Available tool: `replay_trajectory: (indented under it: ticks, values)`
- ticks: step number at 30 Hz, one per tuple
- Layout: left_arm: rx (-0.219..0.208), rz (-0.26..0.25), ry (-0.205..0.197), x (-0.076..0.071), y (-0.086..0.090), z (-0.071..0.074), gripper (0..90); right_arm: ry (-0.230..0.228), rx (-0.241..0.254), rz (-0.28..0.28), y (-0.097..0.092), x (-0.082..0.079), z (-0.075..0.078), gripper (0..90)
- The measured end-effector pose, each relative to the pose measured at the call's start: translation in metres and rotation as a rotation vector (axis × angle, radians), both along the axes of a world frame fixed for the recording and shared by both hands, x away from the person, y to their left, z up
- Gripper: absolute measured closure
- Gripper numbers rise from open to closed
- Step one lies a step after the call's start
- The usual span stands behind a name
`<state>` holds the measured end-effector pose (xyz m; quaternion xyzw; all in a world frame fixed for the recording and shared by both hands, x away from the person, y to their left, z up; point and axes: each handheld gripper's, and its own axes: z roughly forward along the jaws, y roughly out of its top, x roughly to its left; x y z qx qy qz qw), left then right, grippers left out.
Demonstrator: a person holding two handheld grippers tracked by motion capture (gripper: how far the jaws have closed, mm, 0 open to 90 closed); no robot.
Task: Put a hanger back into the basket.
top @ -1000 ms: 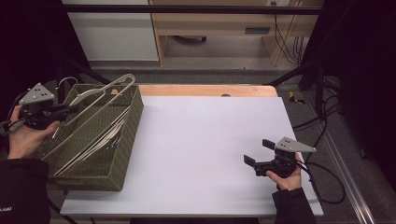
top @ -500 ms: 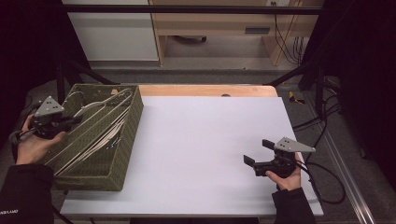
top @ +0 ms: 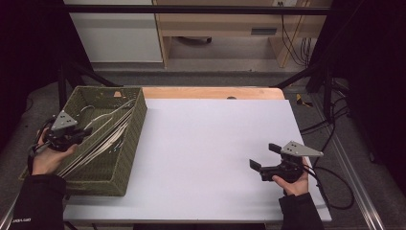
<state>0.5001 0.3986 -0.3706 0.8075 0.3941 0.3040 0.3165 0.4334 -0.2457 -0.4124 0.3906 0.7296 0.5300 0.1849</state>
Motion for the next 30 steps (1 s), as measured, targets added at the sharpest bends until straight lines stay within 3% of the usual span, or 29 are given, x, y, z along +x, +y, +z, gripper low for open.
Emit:
replay_trajectory:
  ticks: [2,5,6,11,13,17,19,22,26,30]
  values:
    - [-0.018,0.009,0.025,-0.001,0.002,-0.005,85.4,-0.001,0.0,0.002,0.0,0.0,0.0,0.5]
    - [0.011,0.029,0.087,0.0,0.004,-0.013,83.5,-0.001,-0.001,0.006,0.001,0.0,-0.001,0.5]
    - [0.001,0.029,0.105,0.001,0.005,-0.015,82.9,-0.001,-0.001,0.002,0.001,0.0,-0.001,0.5]
    - [-0.036,0.027,0.142,0.001,0.002,-0.018,80.1,0.0,0.0,0.005,0.001,0.0,0.0,0.5]
    - [-0.024,0.027,0.168,0.001,0.0,-0.016,78.9,-0.001,0.0,0.004,0.001,0.0,0.0,0.5]
    - [-0.077,0.022,0.192,-0.003,-0.005,-0.015,70.5,-0.003,-0.007,0.005,0.001,0.0,-0.001,0.6]
    - [-0.079,0.017,0.211,-0.005,-0.007,-0.013,67.9,0.001,-0.009,0.003,0.002,0.0,-0.001,0.5]
    - [-0.083,0.015,0.215,-0.008,-0.007,-0.01,63.2,0.001,-0.009,0.006,0.003,0.0,-0.001,0.5]
    - [-0.151,0.008,0.186,-0.015,-0.007,-0.002,59.4,-0.005,-0.004,0.005,0.002,0.0,0.0,0.5]
    - [-0.224,-0.001,0.1,-0.025,-0.012,0.015,49.8,-0.009,0.0,0.005,0.001,-0.001,0.0,0.5]
